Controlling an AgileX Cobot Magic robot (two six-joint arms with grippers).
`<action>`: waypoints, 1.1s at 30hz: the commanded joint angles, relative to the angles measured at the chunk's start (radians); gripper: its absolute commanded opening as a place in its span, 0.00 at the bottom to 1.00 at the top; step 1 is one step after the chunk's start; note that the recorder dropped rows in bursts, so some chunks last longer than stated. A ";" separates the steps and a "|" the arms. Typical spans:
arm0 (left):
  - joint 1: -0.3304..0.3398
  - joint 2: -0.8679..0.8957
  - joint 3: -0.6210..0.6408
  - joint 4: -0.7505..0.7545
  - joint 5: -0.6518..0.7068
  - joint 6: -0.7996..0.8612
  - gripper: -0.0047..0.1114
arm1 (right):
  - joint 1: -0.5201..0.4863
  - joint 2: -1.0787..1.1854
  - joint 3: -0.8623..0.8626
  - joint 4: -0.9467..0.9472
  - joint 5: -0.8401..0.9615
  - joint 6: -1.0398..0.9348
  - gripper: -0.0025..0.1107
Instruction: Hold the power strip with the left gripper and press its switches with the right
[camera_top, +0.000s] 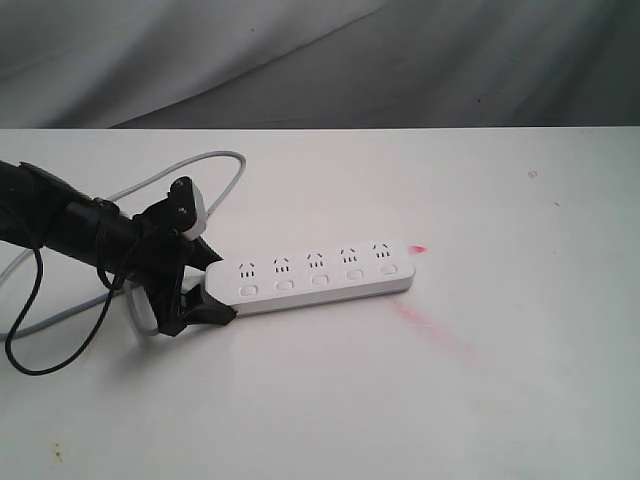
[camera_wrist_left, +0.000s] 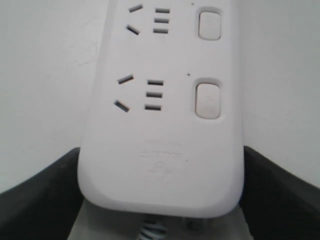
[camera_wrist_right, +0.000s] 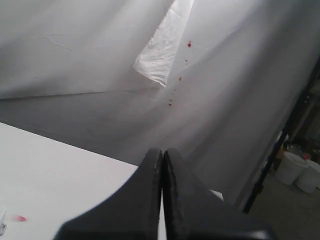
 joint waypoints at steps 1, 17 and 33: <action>-0.004 0.001 -0.005 -0.006 0.002 0.000 0.49 | -0.009 0.002 0.079 -0.140 -0.101 0.241 0.02; -0.004 0.001 -0.005 -0.006 0.002 0.000 0.49 | -0.009 -0.179 0.386 -0.140 -0.199 0.322 0.02; -0.004 0.001 -0.005 -0.006 0.002 0.000 0.49 | -0.009 -0.198 0.455 -0.140 -0.198 0.322 0.02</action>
